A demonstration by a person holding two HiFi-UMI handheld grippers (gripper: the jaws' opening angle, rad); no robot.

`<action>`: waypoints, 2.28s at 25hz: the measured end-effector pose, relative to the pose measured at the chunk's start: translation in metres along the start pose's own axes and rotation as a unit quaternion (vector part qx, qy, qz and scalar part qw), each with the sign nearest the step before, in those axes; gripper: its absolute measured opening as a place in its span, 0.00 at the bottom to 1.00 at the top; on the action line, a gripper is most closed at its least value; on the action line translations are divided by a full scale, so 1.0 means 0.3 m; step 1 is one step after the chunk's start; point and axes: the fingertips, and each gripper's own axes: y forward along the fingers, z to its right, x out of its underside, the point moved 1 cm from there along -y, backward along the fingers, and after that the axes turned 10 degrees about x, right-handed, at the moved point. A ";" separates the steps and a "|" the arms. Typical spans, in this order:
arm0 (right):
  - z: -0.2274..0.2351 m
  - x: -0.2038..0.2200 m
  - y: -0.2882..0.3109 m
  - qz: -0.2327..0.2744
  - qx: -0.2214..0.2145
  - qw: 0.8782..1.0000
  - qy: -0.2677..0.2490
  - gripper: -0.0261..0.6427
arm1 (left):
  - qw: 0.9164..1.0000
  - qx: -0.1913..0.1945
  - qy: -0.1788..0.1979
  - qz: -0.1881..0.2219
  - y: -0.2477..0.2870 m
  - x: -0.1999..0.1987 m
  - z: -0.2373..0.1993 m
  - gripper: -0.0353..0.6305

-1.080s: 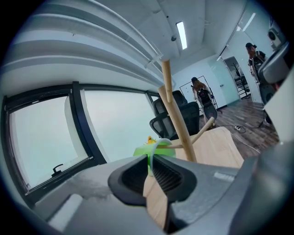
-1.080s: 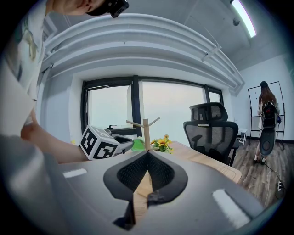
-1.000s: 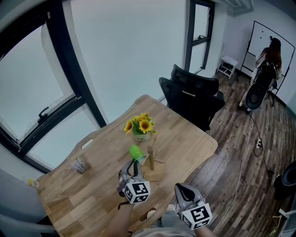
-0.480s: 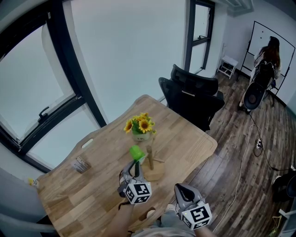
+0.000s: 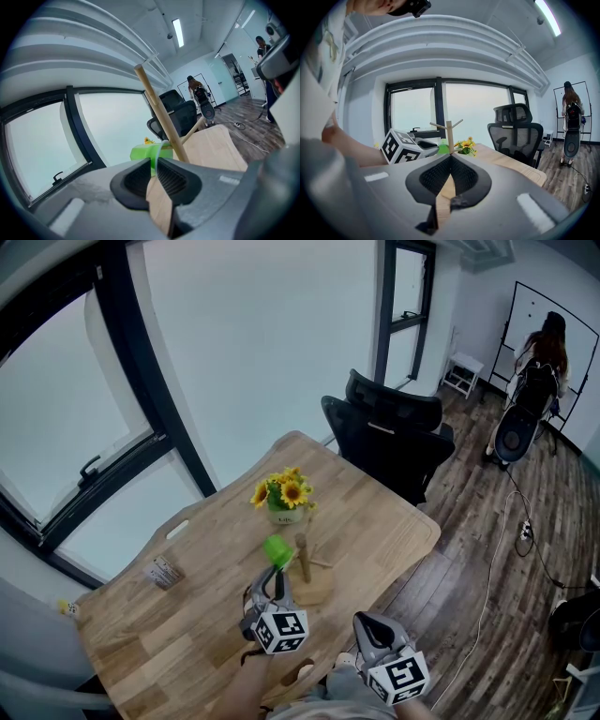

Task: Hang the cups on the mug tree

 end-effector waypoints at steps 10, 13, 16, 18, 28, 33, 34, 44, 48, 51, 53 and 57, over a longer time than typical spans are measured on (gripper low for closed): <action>0.010 -0.001 -0.009 0.000 -0.002 1.000 0.001 0.04 | 1.000 0.007 0.014 -0.023 0.007 0.022 0.039 0.14; 0.013 0.000 -0.009 -0.001 -0.001 1.000 0.002 0.04 | 0.999 0.015 0.017 -0.032 0.013 0.034 0.054 0.15; 0.013 0.006 -0.013 -0.001 -0.001 1.000 0.002 0.04 | 0.999 0.023 0.019 -0.037 0.014 0.045 0.072 0.15; 0.012 0.008 -0.015 -0.001 -0.003 1.000 0.002 0.04 | 0.999 0.026 0.018 -0.040 0.013 0.050 0.080 0.15; -0.005 0.006 -0.007 -0.003 -0.015 1.000 0.001 0.04 | 0.994 0.078 -0.071 -0.029 -0.035 0.044 0.140 0.15; -0.034 -0.002 0.009 -0.001 -0.027 1.000 -0.001 0.04 | 0.983 0.114 -0.143 -0.015 -0.082 0.038 0.163 0.15; -0.039 -0.003 0.012 -0.001 -0.030 1.000 -0.002 0.04 | 0.981 0.120 -0.155 -0.013 -0.091 0.034 0.163 0.15; -0.088 -0.014 0.050 -0.005 -0.060 0.998 -0.003 0.04 | 0.965 0.147 -0.215 0.041 -0.201 -0.066 0.130 0.06; -0.105 -0.021 0.066 -0.005 -0.069 0.998 -0.002 0.04 | 0.958 0.155 -0.231 0.066 -0.247 -0.107 0.123 0.06; -0.114 -0.021 0.074 -0.007 -0.073 0.997 -0.002 0.04 | 0.953 0.163 -0.242 0.085 -0.276 -0.132 0.125 0.06; -0.122 -0.023 0.078 -0.009 -0.077 0.997 -0.004 0.04 | 0.948 0.170 -0.252 0.091 -0.287 -0.139 0.130 0.06; -0.142 -0.026 0.082 -0.010 -0.088 0.996 -0.009 0.04 | 0.942 0.178 -0.268 0.095 -0.301 -0.141 0.143 0.06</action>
